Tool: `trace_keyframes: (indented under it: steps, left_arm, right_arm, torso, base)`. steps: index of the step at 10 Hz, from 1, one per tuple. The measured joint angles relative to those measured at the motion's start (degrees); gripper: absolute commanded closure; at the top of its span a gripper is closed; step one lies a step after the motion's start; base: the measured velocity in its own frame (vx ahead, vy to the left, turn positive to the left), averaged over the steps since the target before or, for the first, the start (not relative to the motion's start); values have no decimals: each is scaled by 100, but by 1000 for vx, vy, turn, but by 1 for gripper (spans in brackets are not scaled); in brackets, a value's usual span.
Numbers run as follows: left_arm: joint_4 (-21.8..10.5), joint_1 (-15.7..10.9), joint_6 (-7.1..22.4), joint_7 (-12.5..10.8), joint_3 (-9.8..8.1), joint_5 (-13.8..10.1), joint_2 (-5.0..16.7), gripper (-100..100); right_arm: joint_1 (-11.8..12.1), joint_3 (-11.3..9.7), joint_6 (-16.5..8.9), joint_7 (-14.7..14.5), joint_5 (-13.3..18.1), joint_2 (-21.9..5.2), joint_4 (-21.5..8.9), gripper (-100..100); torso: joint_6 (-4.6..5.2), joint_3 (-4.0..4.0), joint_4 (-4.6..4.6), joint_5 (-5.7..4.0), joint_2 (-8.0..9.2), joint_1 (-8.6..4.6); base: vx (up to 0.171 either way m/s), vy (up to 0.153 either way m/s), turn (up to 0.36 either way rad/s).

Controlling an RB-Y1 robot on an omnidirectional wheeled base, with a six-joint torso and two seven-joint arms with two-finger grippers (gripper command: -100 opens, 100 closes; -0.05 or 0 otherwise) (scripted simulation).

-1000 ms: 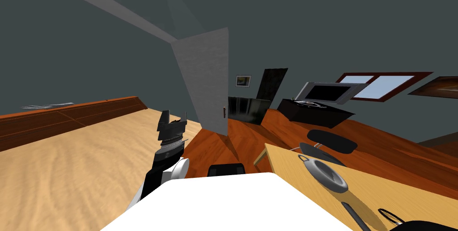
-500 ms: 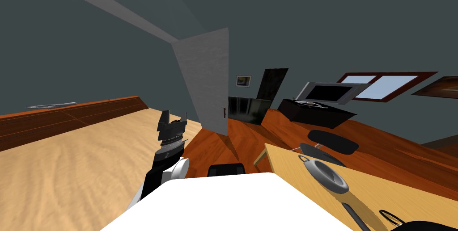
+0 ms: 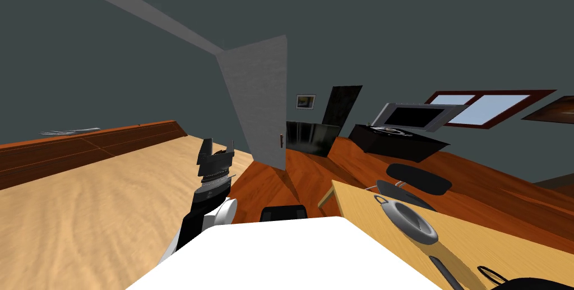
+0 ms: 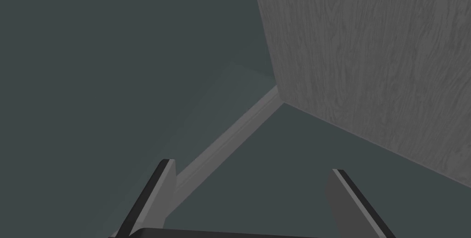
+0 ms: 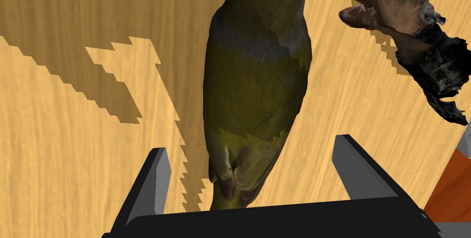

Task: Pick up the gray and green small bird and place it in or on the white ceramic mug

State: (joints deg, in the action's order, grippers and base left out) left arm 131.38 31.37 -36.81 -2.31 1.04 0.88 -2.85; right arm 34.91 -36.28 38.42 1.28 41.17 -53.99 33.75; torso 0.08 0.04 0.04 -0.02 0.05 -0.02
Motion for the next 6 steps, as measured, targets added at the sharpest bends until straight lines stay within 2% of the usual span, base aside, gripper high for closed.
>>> trace_keyframes:
  steps: [1, 4, 6]
  left_arm:
    - [0, 0, 0, 0, 0, 0, 0, 0]
    - [0, 0, 0, 0, 0, 0, 0, 0]
    - [0, 0, 0, 0, 0, 0, 0, 0]
  right_arm:
    - [-43, -116, 5, -43, -174, 23, -73, -100]
    - [-66, -599, -170, -159, -699, -93, 83, -100]
    - [-174, -944, -265, -302, -1045, -122, 45, -100]
  torso:
    - [0, 0, 0, 0, 0, 1]
    - [1, 0, 0, 0, 0, 2]
    - [0, 0, 0, 0, 1, 0]
  base:
    - [-7, -6, 23]
    - [-6, -7, 14]
    - [-6, -7, 10]
